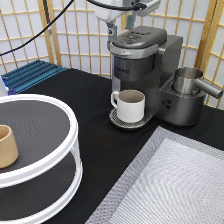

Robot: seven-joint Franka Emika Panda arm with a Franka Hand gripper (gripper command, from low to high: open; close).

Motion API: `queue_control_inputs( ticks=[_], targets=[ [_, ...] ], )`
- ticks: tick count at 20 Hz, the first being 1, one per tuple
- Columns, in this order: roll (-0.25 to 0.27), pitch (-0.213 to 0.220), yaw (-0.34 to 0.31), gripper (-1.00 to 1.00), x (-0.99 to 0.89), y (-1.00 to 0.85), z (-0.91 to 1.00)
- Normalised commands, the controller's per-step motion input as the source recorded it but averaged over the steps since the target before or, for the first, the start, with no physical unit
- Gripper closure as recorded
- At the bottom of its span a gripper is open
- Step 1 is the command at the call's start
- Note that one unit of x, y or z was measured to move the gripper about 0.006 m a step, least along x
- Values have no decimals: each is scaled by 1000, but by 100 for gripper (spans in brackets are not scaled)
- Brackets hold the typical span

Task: Make coffee

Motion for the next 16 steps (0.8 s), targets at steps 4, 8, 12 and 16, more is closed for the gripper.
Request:
queue_control_inputs(
  ticks=[4, 8, 12, 16],
  targets=[
    [-2, -59, -22, -100, -21, 66, -2],
    [0, -36, -22, -100, 84, -6, -40],
    [0, -21, -18, -100, 43, 40, -94],
    [0, -31, -14, -100, -34, 80, -174]
  ],
)
